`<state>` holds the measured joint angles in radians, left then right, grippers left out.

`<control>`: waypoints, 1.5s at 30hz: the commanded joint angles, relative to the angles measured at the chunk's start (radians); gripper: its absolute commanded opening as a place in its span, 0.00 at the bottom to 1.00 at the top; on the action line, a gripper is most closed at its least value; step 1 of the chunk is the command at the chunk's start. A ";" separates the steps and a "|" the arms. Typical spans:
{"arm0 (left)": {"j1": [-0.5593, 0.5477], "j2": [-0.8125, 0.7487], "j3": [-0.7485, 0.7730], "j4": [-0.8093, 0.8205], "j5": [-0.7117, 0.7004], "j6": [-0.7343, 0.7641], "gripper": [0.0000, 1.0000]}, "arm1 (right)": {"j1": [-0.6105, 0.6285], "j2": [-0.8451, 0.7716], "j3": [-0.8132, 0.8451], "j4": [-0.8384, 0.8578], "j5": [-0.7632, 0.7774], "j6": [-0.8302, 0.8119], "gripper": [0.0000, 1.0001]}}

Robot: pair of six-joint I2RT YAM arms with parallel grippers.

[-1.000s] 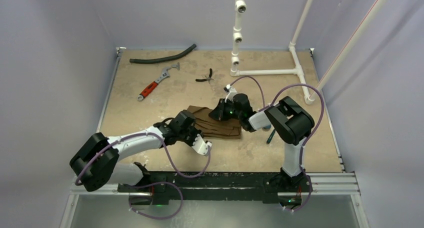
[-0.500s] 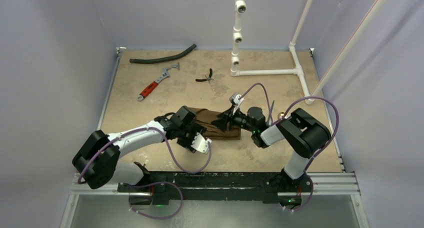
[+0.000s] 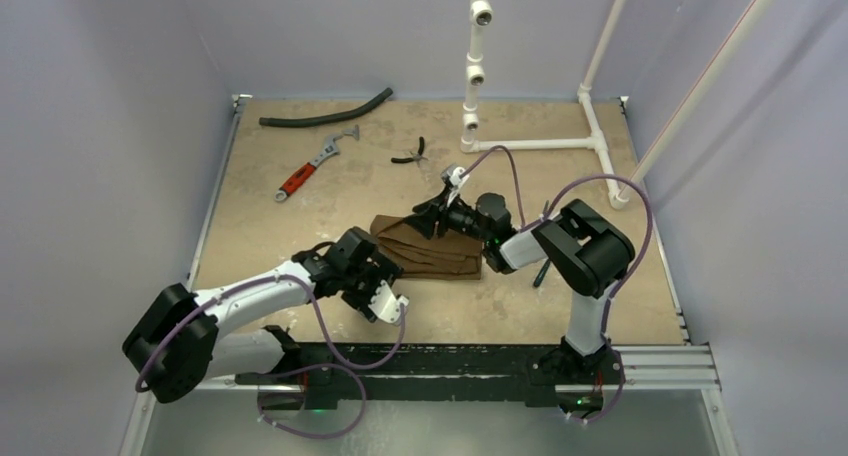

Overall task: Fold the napkin into a case and place the utensils inside
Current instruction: Smooth out the 2/3-rectangle-folded napkin at the center of the board.

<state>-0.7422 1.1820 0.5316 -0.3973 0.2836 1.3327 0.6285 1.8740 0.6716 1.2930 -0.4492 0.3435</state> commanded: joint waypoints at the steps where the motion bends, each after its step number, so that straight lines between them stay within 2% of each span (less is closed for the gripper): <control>1: -0.005 0.071 0.008 0.071 -0.017 0.064 0.72 | 0.033 0.050 0.019 0.037 -0.034 0.054 0.46; 8: -0.006 0.148 -0.018 0.154 -0.068 0.103 0.62 | 0.050 0.095 -0.031 0.076 -0.022 0.113 0.38; 12: -0.008 0.124 -0.066 0.179 -0.090 0.136 0.54 | 0.060 0.135 -0.040 0.109 -0.029 0.143 0.33; 14: -0.020 0.101 -0.095 0.244 -0.113 0.125 0.49 | 0.067 0.156 -0.042 0.115 -0.028 0.154 0.31; 17: -0.030 0.074 -0.111 0.306 -0.134 0.071 0.48 | 0.069 0.176 -0.049 0.117 -0.020 0.176 0.31; 25: -0.032 0.102 -0.123 0.380 -0.144 0.073 0.42 | 0.073 0.188 -0.059 0.065 -0.014 0.192 0.30; 30: -0.042 0.113 -0.132 0.453 -0.213 0.073 0.34 | 0.073 0.195 -0.073 0.071 -0.006 0.199 0.29; 36: -0.044 0.097 -0.068 0.346 -0.188 -0.007 0.19 | 0.073 0.196 -0.080 0.070 -0.016 0.182 0.29; 39: -0.043 0.111 -0.023 0.280 -0.133 -0.040 0.07 | 0.073 0.185 -0.085 0.072 -0.023 0.169 0.31; 40: -0.042 0.118 -0.008 0.260 -0.116 -0.060 0.00 | 0.073 0.183 -0.089 0.075 -0.026 0.163 0.31; 45: 0.000 0.161 0.075 0.139 -0.005 -0.155 0.00 | 0.074 0.183 -0.117 0.137 -0.039 0.160 0.35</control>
<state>-0.7708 1.3109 0.5236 -0.1486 0.1558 1.2728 0.6937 2.0670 0.5877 1.4117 -0.4641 0.5301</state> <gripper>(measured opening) 0.011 0.338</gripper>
